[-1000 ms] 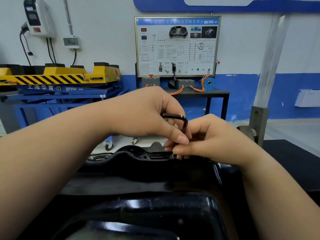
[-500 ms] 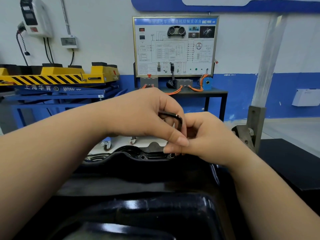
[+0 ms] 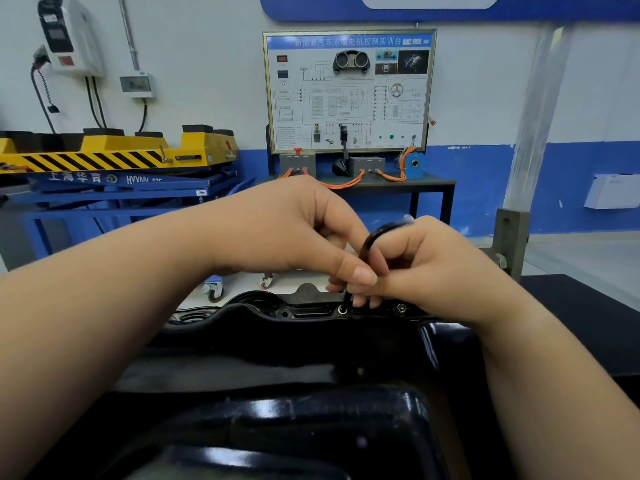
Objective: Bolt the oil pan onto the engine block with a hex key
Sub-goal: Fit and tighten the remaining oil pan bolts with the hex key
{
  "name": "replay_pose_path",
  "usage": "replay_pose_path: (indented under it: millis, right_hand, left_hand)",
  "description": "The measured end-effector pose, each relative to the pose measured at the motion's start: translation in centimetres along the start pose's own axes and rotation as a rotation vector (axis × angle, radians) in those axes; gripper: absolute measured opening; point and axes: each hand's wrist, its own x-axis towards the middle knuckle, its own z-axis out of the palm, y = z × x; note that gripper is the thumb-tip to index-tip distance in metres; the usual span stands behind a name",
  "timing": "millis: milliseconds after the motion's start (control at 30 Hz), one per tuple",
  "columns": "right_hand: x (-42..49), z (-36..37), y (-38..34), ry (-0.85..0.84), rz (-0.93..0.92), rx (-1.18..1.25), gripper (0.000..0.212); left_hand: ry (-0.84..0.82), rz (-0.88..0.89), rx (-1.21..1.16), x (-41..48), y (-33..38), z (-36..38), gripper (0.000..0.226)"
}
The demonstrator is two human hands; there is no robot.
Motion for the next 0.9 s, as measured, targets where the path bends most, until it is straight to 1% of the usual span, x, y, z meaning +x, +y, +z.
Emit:
replay_pose_path:
  millis: [33, 100, 167, 233, 300, 367, 433, 533, 567, 633, 667, 767, 900]
  right_hand:
    - [0.0, 0.0, 0.2, 0.030, -0.003, -0.027, 0.002]
    - [0.2, 0.1, 0.5, 0.066, -0.002, -0.061, 0.007]
    - [0.3, 0.5, 0.5, 0.097, -0.008, -0.061, 0.015]
    - [0.4, 0.9, 0.5, 0.114, 0.017, -0.061, 0.018]
    - [0.5, 1.0, 0.7, 0.148, 0.040, -0.129, 0.030]
    - [0.5, 1.0, 0.7, 0.145, 0.043, -0.169, 0.037]
    - [0.4, 0.8, 0.4, 0.088, 0.059, -0.122, 0.032]
    - [0.1, 0.2, 0.2, -0.023, 0.054, -0.033, 0.008]
    - [0.0, 0.0, 0.3, -0.043, 0.043, -0.012, 0.007]
    - [-0.1, -0.2, 0.3, -0.065, 0.028, 0.010, 0.020]
    - [-0.1, -0.1, 0.3, -0.059, 0.031, 0.010, 0.020]
    - [0.1, 0.1, 0.6, 0.018, 0.045, -0.019, 0.006]
    - [0.3, 0.7, 0.5, 0.091, 0.039, -0.019, 0.011]
  left_hand:
    - [0.004, 0.003, -0.006, 0.0, 0.0, 0.0, 0.021]
    - [0.009, 0.005, -0.002, 0.1, -0.1, -0.1, 0.027]
    - [0.013, 0.006, 0.013, 0.1, -0.3, -0.2, 0.030]
    - [0.013, -0.011, -0.019, 0.1, -0.5, -0.3, 0.026]
    - [0.002, -0.026, -0.037, 0.1, -0.6, -0.3, 0.021]
    - [-0.006, -0.021, -0.051, 0.1, -0.7, -0.3, 0.020]
    - [-0.007, -0.012, -0.066, 0.1, -0.7, -0.2, 0.016]
    - [-0.014, -0.008, -0.068, 0.1, -0.7, -0.3, 0.016]
    - [-0.013, -0.009, -0.060, 0.1, -0.7, -0.3, 0.017]
    - [-0.008, -0.011, -0.048, 0.0, -0.5, -0.3, 0.017]
    - [-0.002, -0.012, -0.049, 0.0, -0.5, -0.4, 0.017]
    - [0.010, -0.006, -0.027, 0.0, -0.4, -0.4, 0.021]
    - [0.003, -0.018, -0.049, 0.1, -0.5, -0.3, 0.027]
